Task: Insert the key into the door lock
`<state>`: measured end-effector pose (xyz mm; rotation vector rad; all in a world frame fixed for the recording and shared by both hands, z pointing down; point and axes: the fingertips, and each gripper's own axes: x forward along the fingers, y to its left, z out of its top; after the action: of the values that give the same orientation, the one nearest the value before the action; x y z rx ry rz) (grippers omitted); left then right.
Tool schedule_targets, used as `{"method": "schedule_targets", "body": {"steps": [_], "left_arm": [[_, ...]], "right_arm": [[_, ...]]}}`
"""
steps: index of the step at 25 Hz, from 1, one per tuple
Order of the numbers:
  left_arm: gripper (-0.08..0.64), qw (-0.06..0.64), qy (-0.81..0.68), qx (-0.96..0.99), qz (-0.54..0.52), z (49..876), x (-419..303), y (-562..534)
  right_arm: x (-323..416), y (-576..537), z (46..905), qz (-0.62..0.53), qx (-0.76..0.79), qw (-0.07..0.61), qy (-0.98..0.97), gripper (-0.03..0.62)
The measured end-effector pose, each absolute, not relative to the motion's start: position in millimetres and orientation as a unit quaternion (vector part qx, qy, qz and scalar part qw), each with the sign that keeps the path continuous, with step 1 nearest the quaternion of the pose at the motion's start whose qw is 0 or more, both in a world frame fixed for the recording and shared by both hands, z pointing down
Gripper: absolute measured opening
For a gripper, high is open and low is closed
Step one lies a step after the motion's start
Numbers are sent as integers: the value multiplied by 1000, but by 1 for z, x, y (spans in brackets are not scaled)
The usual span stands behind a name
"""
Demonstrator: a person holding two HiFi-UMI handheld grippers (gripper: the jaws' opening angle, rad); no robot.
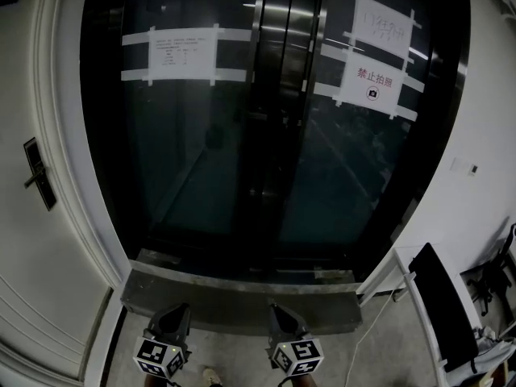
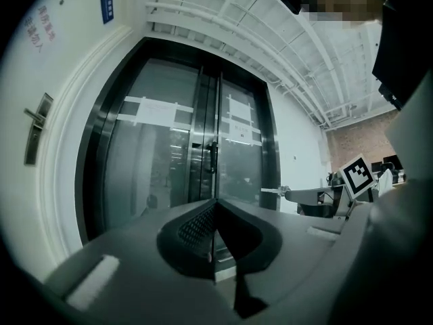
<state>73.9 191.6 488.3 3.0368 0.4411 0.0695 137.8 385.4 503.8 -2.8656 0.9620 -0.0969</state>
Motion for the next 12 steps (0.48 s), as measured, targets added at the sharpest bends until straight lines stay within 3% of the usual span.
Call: {"method": "schedule_targets", "body": {"steps": [12], "left_arm": [[3,19,67,998,-5,472,115,54]], "right_arm": [[209,229,474,-13,-916,36,399,9]]}}
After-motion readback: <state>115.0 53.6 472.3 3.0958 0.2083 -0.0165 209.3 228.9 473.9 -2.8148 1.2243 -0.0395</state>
